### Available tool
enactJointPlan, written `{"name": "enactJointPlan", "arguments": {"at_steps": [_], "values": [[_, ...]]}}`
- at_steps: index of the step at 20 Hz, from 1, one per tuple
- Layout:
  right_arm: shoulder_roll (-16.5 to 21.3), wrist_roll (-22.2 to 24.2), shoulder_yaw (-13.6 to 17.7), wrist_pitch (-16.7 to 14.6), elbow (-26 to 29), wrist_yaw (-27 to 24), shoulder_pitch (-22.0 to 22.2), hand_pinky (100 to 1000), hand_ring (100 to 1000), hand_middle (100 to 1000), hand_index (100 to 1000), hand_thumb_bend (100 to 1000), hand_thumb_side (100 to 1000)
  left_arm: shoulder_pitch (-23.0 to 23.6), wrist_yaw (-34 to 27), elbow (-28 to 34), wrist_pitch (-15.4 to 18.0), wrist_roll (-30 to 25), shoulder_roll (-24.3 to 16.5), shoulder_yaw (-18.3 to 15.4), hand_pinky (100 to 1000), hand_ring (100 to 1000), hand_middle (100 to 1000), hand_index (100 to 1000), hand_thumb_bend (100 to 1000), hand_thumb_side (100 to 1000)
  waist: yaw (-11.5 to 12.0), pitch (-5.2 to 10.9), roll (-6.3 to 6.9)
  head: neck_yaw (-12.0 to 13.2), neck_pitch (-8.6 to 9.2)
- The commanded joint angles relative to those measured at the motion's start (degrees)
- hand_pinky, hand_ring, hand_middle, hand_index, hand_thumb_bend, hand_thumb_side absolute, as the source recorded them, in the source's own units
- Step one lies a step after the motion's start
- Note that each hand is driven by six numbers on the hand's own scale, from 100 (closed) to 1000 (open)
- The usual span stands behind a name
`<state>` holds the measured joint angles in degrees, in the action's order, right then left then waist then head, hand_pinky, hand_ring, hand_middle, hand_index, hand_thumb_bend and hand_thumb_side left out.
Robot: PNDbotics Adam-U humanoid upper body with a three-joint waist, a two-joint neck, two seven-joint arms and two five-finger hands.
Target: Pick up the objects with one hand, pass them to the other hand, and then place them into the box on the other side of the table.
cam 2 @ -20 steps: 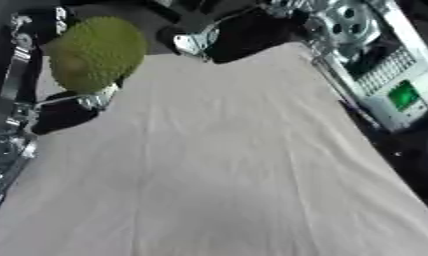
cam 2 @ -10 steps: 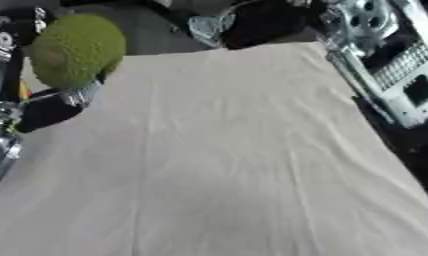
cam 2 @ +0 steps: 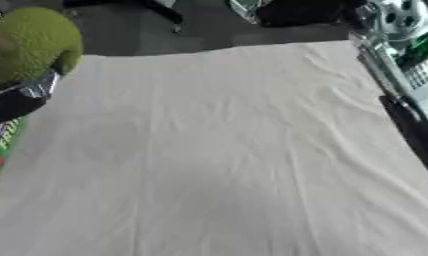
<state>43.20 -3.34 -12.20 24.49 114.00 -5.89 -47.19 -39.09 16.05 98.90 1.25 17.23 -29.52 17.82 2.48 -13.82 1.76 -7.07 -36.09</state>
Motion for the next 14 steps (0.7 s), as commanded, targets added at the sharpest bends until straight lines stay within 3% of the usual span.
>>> {"name": "enactJointPlan", "arguments": {"at_steps": [1, 10, 14], "values": [[2.2, -2.5, 2.1, 0.5, 0.6, -0.4, 0.2, 668, 644, 536, 681, 340, 148, -0.3, -2.3, 1.8, -1.3, 0.0, -3.8, -2.0, 497, 583, 434, 471, 266, 162, 0.1, 1.56, 0.06, 0.7, 0.03], [3.0, -8.5, 3.4, 4.1, 0.6, -1.2, 2.5, 659, 639, 532, 680, 337, 159, 1.1, -5.2, 1.1, -4.1, -2.5, -10.3, -4.8, 503, 582, 436, 472, 291, 146, 0.3, 1.45, 0.31, 3.3, -0.83], [3.2, -9.8, 3.6, 4.7, 0.6, -1.6, 2.9, 657, 638, 531, 680, 337, 160, 1.8, -5.4, -0.2, -5.3, -2.9, -12.6, -6.0, 503, 582, 435, 472, 297, 145, 0.3, 1.40, 0.41, 5.5, -1.16]]}}
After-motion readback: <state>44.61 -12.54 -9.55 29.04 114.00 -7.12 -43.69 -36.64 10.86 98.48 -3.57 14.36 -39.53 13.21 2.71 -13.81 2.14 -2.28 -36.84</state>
